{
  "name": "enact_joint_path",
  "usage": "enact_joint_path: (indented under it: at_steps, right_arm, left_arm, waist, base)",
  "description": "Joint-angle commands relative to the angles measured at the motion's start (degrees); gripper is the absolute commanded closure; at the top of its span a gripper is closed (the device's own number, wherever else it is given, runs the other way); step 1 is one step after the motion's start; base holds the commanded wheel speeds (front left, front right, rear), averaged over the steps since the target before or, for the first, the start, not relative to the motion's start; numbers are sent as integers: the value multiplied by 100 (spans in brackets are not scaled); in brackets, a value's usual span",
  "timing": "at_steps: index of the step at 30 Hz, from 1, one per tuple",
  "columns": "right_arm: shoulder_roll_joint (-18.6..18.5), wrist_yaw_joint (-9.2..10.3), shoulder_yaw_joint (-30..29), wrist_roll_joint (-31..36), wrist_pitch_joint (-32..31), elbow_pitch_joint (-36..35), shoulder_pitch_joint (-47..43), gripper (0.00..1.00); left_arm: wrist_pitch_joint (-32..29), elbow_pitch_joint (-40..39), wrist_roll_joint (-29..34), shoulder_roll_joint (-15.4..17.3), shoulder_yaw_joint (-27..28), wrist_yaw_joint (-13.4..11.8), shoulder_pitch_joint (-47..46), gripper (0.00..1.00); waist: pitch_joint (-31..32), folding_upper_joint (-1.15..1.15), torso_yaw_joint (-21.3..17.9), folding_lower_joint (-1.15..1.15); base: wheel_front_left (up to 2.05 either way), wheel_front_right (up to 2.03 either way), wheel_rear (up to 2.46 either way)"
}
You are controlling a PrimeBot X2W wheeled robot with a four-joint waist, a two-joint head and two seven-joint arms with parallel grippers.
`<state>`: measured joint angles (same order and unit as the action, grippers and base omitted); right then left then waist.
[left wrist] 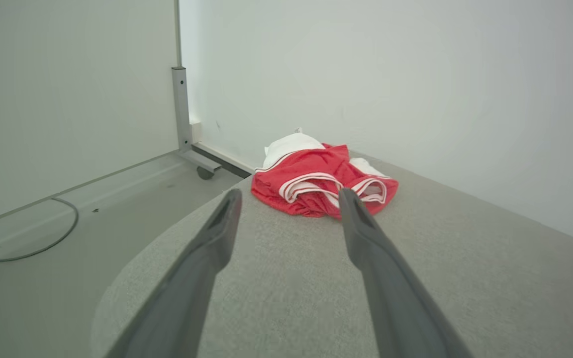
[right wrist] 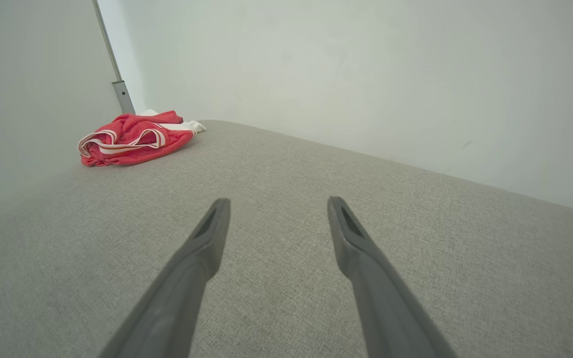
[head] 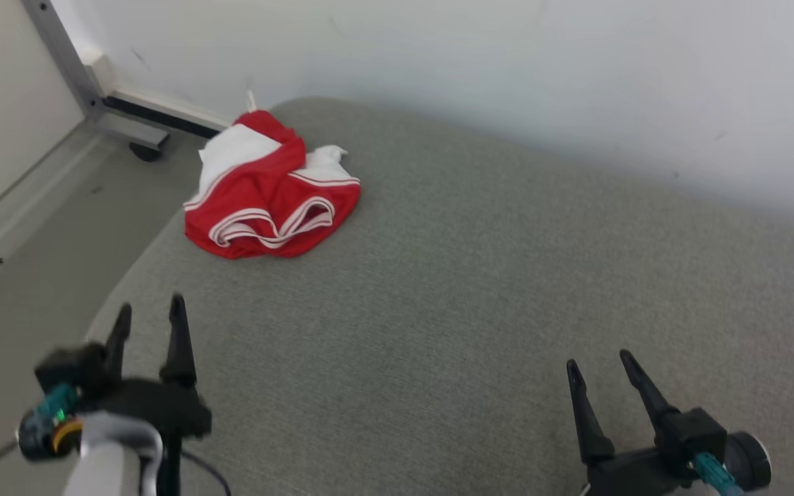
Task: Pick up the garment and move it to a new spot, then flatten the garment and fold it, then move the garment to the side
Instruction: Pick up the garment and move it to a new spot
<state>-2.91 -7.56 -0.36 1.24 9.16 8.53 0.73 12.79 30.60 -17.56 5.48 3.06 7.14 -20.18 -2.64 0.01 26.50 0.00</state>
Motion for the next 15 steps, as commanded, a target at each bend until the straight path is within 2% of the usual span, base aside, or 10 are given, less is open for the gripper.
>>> enact_joint_path:
  at_steps: [1, 6, 11, 15]
  right_arm:
    - [7, 16, 37, 76, -42, -93, 115, 0]
    - [-64, 16, 240, 265, -291, -525, 353, 0]
    - [-209, 16, 376, 331, -535, -1069, 496, 0]
    - [-304, 16, 271, 343, -686, -1522, 426, 0]
  left_arm:
    - [-33, 110, -107, 47, -21, 34, -305, 0]
    - [-303, 832, -665, 377, 22, 29, -1346, 0]
    - [-657, 1530, -1164, 839, 323, 32, -2172, 0]
    - [-835, 2015, -1331, 1137, 476, -9, -2738, 0]
  waist:
    - [-526, -1, -424, 0]
    - [-1255, -1, -1075, 0]
    - [-1989, -1, -1749, 0]
    - [-2503, -1, -2082, 0]
  base:
    - [0, 0, 0]
    - [0, 0, 0]
    - [0, 0, 0]
    - [0, 0, 0]
